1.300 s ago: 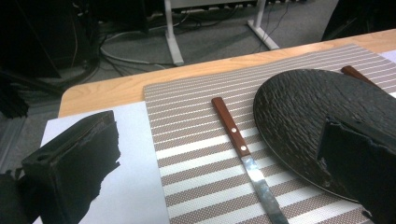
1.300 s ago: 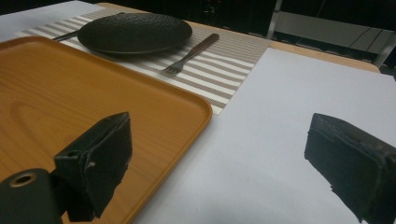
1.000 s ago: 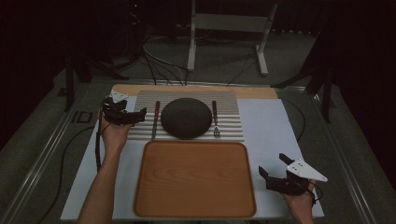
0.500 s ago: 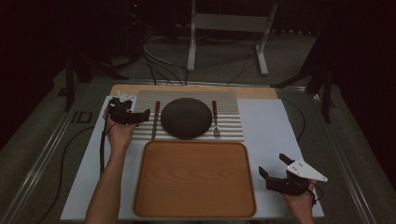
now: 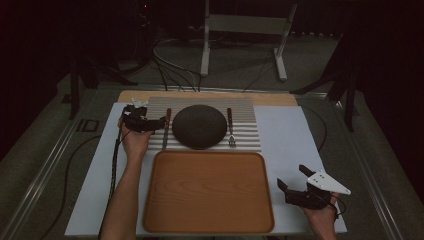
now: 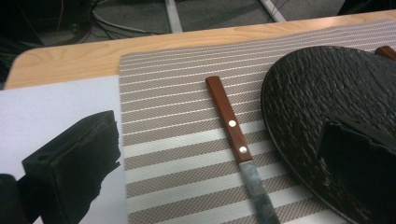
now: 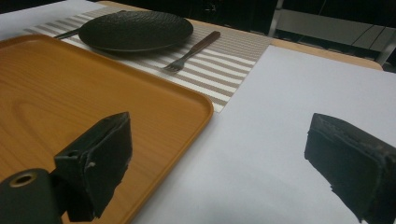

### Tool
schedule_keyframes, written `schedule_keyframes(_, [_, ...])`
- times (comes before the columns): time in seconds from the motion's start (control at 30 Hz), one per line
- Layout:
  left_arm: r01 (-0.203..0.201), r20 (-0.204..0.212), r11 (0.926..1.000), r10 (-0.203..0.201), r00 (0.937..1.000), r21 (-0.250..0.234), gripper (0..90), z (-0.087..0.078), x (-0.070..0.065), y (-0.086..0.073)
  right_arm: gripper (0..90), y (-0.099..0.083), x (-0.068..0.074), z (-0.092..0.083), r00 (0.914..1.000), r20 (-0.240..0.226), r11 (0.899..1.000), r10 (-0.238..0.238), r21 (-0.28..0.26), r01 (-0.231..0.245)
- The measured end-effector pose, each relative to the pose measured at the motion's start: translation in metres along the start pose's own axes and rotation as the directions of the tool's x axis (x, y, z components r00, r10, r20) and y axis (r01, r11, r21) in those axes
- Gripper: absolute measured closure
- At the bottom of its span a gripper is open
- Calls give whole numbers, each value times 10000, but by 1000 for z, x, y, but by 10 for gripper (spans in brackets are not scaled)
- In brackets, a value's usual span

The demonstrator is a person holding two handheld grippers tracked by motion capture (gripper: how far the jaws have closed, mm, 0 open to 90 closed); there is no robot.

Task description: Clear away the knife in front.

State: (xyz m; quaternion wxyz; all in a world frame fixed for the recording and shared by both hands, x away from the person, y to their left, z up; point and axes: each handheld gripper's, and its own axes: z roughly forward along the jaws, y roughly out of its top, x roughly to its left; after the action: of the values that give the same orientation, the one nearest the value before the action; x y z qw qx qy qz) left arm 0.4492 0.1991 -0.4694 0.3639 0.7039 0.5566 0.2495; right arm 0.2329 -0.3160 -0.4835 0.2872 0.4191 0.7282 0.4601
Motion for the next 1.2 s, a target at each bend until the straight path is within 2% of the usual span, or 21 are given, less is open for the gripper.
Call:
schedule_keyframes(0.3, [66,69,9998,-68,10000,167,13,14,-9,-2,75,0,0,0,10000,-31,10000,-7,12,7])
schedule_keyframes(0.43, [137,-12,9987,-136,9999,484,26,20,-11,-6,75,0,0,0,10000,-53,10000,-30,36,30])
schedule_keyframes(0.57, [133,-61,9972,-129,9999,735,58,26,-15,-9,75,0,0,0,10000,-65,10000,-35,35,36])
schedule_keyframes(0.63, [262,-58,9962,-258,9996,829,83,29,-16,-10,75,0,0,0,10000,-72,10000,-35,36,35])
schedule_keyframes(0.83, [357,-322,9903,-316,9990,1340,168,37,-16,-14,75,0,0,0,10000,-68,10000,-61,31,61])
schedule_keyframes(0.9, [350,-258,9892,-316,9992,1424,212,38,-17,-15,75,0,0,0,10000,-73,10000,-47,45,48])
schedule_keyframes(1.03, [270,-264,9866,-230,9994,1611,362,43,-19,-15,75,0,0,0,10000,-75,10000,-64,55,65])
schedule_keyframes(1.2, [364,24,9810,-375,9993,1908,540,51,-20,-16,75,0,0,0,10000,-73,10000,-33,51,33])
